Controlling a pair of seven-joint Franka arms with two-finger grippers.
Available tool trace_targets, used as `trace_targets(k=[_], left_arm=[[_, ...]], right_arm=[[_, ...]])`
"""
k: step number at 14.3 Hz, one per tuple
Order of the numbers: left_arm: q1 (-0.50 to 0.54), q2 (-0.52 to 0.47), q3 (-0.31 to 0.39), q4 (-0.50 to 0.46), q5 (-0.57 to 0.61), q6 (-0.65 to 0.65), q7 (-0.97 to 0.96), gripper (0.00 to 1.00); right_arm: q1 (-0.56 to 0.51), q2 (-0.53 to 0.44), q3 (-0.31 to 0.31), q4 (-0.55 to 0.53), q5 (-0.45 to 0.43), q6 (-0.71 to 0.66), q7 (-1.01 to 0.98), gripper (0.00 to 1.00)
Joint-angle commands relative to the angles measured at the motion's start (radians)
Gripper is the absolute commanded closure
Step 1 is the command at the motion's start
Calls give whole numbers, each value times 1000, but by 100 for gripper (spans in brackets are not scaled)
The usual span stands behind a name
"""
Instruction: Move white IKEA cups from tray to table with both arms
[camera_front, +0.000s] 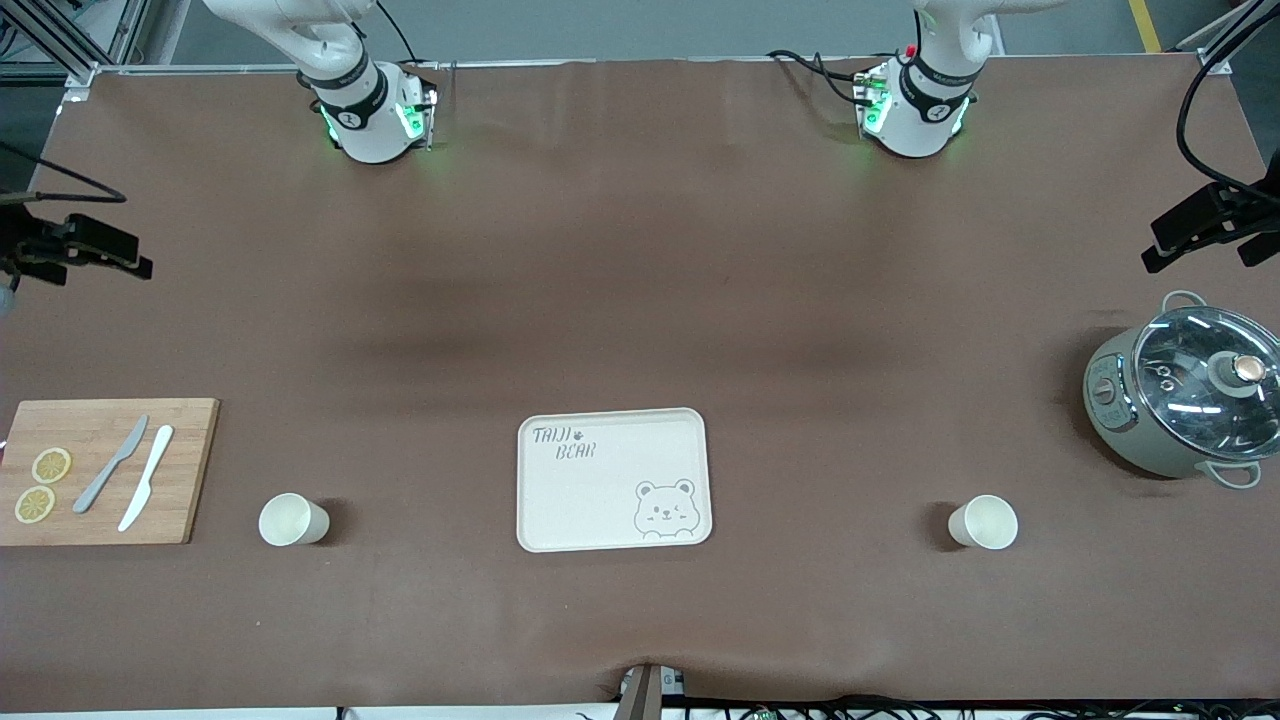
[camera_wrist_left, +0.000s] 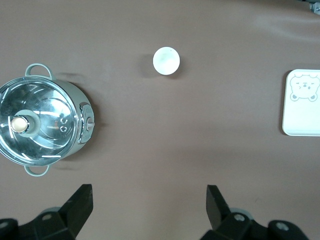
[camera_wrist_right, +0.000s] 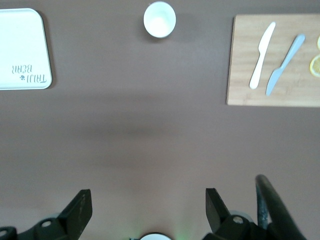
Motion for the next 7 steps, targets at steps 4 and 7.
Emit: trace_targets(k=[4,7], left_arm=[[10,-7,-4,15,-15,-16,11,0],[10,-7,-4,15,-14,-16,11,0]], right_arm=[[23,-110,9,-100,-92,5,46,0],[20,-107,9,-77,-98,-31,49,0]])
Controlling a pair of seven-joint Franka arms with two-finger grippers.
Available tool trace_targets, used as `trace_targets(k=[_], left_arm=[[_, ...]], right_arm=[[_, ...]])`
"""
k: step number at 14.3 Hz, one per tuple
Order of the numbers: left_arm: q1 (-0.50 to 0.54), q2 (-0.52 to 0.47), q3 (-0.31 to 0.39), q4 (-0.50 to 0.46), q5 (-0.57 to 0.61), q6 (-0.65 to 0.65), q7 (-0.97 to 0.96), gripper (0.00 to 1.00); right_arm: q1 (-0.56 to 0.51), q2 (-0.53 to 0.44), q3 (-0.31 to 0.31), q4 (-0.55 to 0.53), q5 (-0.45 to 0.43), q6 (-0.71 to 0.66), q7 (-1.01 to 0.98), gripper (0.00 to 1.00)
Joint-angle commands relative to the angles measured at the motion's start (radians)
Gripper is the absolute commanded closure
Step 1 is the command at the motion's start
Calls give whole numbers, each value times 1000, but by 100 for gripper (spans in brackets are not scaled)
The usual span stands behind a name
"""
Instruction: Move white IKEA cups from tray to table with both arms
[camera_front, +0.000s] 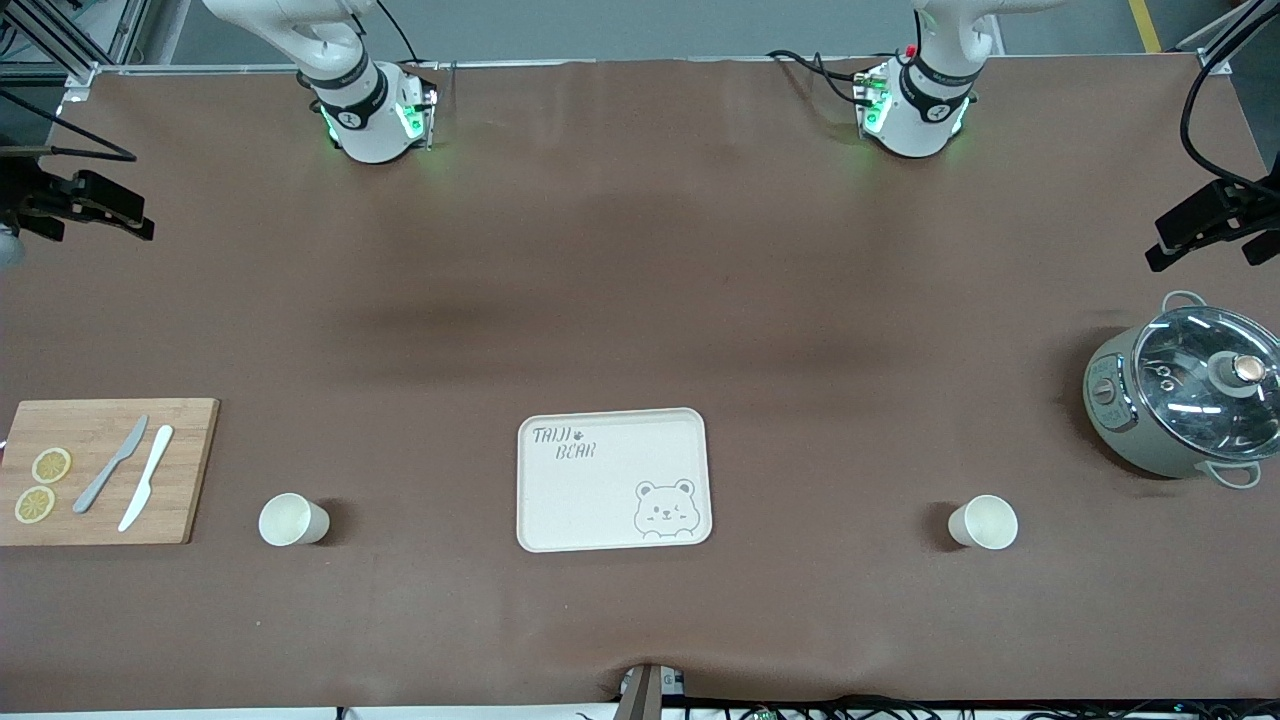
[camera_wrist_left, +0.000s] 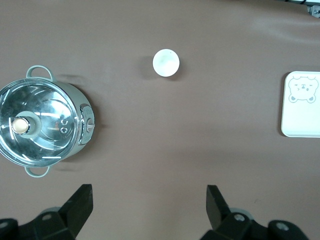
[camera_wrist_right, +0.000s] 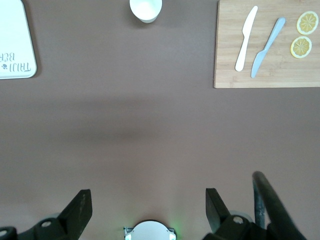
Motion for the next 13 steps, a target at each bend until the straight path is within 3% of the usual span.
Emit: trace_targets(k=[1,13], left_arm=[[10,-7,-3,9,-14,-15,9,0],[10,-6,-2,17,-18,-27,9,0]], right_arm=[[-4,-19,-1,10,-25,-11,16,0],[3,-2,0,56,-21,-8,11,0]])
